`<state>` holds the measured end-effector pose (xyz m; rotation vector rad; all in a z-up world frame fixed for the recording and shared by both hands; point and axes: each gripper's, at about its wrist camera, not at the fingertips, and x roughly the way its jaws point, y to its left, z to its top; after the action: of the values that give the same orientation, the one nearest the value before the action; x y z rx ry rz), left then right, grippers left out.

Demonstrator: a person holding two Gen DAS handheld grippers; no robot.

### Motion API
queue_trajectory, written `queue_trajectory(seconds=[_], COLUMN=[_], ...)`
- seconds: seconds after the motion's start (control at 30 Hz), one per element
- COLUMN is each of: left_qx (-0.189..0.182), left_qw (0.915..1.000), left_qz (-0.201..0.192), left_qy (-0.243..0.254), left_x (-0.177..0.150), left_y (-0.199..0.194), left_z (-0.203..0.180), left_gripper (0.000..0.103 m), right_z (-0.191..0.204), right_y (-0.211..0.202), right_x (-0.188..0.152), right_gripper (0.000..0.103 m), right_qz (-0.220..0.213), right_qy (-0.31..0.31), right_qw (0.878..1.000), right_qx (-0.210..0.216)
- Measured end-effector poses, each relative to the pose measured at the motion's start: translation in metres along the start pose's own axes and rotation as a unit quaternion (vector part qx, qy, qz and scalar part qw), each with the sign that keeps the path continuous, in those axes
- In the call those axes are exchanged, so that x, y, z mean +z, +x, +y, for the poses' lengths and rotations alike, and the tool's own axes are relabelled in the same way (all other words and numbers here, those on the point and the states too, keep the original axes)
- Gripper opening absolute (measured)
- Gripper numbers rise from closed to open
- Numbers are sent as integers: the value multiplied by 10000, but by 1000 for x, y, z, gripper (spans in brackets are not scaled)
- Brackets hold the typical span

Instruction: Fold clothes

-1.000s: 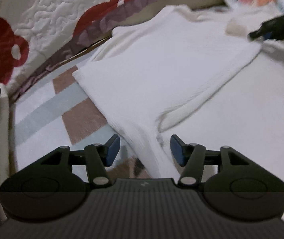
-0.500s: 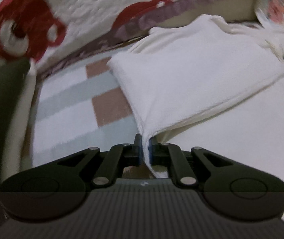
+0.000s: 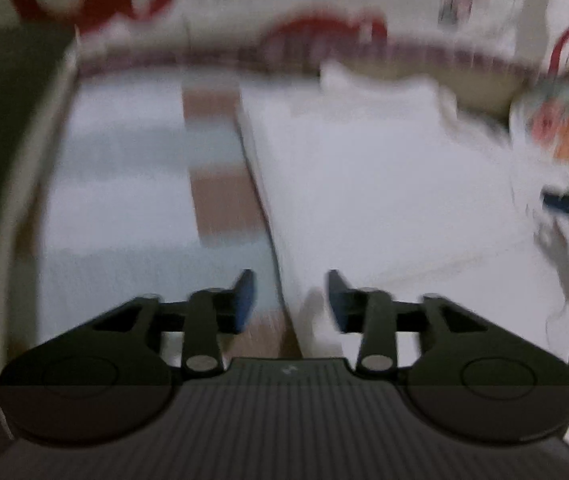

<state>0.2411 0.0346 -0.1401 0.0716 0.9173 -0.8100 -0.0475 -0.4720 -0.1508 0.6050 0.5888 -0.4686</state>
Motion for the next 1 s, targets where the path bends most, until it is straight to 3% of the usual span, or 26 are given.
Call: queue_trajectory(seconds=[0.07, 0.13, 0.27, 0.33, 0.43, 0.6, 0.67, 0.7, 0.73, 0.8, 0.83, 1.0], left_qx=[109, 93, 197, 293, 309, 299, 339, 415, 490, 639, 714, 1084], left_qw=[9984, 9971, 9981, 9968, 9936, 9942, 9946, 9954, 9958, 9960, 9957, 9902], left_qz=[-542, -751, -492, -686, -679, -637, -656, -644, -632, -607, -595, -530], left_qy=[118, 34, -328, -292, -844, -813, -724, -581, -439, -153, -10, 703], left_x=[16, 39, 76, 80, 81, 75, 76, 79, 81, 85, 87, 97], left_y=[1, 21, 77, 94, 108, 117, 117, 115, 114, 111, 109, 102], left_z=[4, 5, 9, 13, 28, 33, 30, 27, 24, 17, 14, -2], left_gripper=[49, 53, 53, 53, 53, 54, 49, 25, 13, 8, 7, 6], right_z=[3, 5, 9, 11, 15, 23, 30, 31, 32, 34, 36, 56], right_y=[13, 27, 44, 50, 52, 59, 62, 63, 64, 65, 65, 50], right_x=[5, 8, 9, 8, 5, 5, 4, 3, 2, 2, 3, 14], right_gripper=[55, 55, 56, 57, 57, 54, 51, 51, 50, 22, 14, 9], right_qz=[29, 59, 120, 132, 95, -14, -100, -151, -201, -212, -192, -602], right_qy=[-222, -298, -346, -357, -473, -976, -1280, -1333, -1371, -1424, -1467, -1803], right_qw=[9997, 9995, 9992, 9992, 9988, 9952, 9916, 9908, 9902, 9895, 9889, 9818], right_qx=[-55, -128, -145, -121, -68, -64, -172, -187, -193, -134, -106, -36])
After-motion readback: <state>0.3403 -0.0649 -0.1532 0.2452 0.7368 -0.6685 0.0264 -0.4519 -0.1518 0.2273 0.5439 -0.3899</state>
